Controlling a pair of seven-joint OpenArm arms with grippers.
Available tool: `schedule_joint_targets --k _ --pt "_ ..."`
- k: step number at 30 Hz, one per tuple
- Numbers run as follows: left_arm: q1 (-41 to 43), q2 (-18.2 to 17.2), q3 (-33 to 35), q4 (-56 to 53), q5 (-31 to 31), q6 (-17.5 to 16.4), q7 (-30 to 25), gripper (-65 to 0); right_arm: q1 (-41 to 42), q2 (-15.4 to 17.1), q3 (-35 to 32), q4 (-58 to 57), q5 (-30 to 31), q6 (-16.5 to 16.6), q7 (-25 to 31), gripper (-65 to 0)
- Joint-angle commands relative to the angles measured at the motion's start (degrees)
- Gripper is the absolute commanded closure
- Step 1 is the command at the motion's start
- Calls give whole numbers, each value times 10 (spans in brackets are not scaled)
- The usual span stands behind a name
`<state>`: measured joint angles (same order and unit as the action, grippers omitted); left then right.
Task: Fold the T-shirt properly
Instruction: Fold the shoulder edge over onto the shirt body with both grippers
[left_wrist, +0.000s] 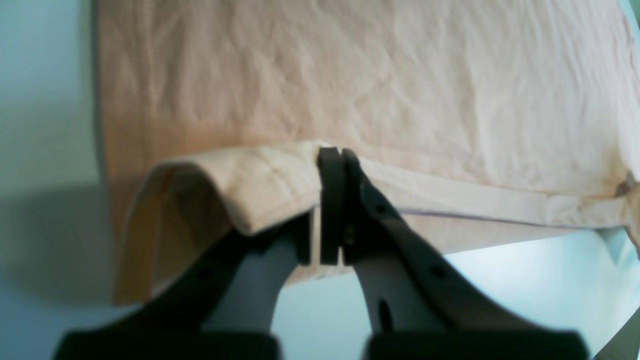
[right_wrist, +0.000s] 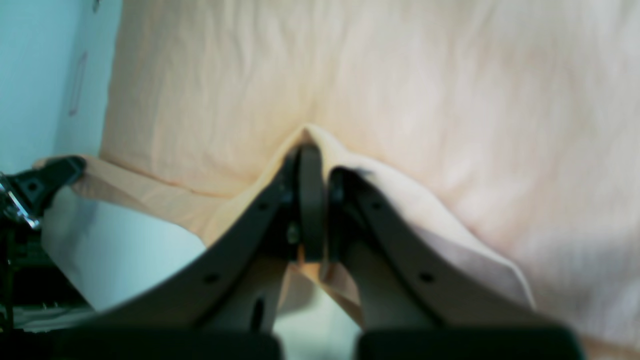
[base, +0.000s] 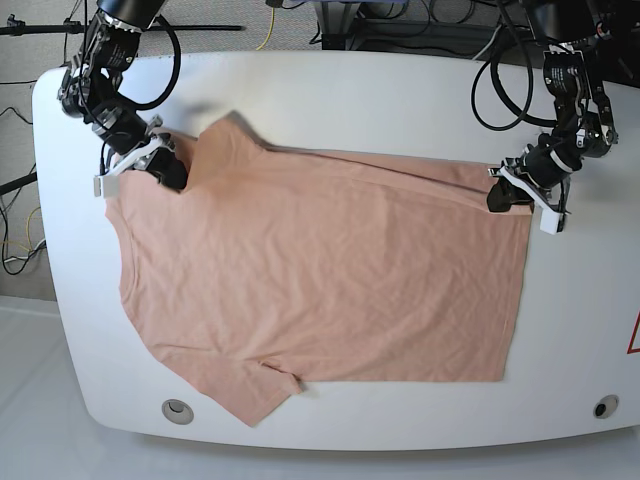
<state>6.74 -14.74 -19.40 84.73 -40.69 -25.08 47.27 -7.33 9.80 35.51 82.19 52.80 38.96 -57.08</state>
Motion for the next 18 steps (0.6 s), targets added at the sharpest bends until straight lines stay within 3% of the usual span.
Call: schedule_joint_targets --k 1,18 --pt "-25 -5 -1 -14 -10 0 -16 0 29 9 0 -7 6 2 5 -2" --pt "-91 -2 2 -108 -6 3 -32 0 99 23 -2 -65 -1 5 9 -1"
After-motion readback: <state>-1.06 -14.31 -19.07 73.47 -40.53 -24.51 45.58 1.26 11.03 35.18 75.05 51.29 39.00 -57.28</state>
